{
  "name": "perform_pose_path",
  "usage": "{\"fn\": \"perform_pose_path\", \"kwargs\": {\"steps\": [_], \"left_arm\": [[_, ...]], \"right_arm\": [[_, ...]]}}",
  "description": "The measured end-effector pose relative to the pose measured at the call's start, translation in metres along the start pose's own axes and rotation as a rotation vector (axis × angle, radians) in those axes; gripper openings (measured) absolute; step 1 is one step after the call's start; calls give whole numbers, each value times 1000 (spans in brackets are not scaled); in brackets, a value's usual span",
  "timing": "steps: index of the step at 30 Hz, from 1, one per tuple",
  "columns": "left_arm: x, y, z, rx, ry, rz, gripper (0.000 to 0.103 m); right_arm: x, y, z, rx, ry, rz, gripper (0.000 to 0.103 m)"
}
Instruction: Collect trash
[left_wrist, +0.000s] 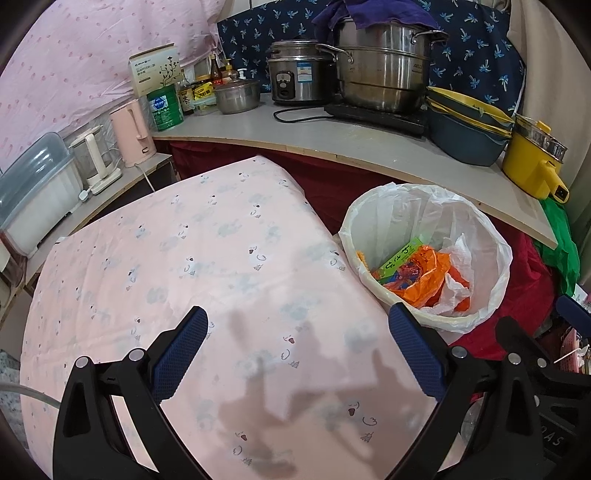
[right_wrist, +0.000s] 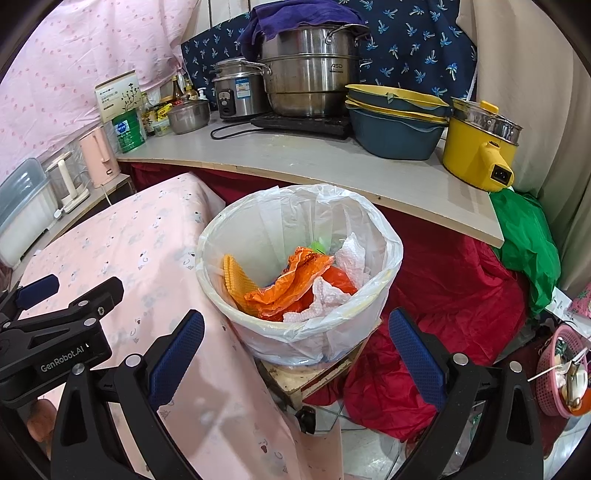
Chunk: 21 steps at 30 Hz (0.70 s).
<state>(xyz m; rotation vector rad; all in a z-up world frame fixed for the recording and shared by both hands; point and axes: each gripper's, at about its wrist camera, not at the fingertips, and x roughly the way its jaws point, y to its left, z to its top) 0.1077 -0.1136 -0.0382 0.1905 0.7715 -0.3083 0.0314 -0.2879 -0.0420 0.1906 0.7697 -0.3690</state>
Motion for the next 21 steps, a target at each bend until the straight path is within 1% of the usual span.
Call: {"fn": "perform_pose_path", "kwargs": {"steps": [11,21], "left_arm": [[-1,-1,-1,12,-2,0,94],[-2,-1,-1,3,-4,-3,94]], "right_arm": [[0,1,0,0,0,0,97],[1,-1,-1,0,-2,-1,97]]}}
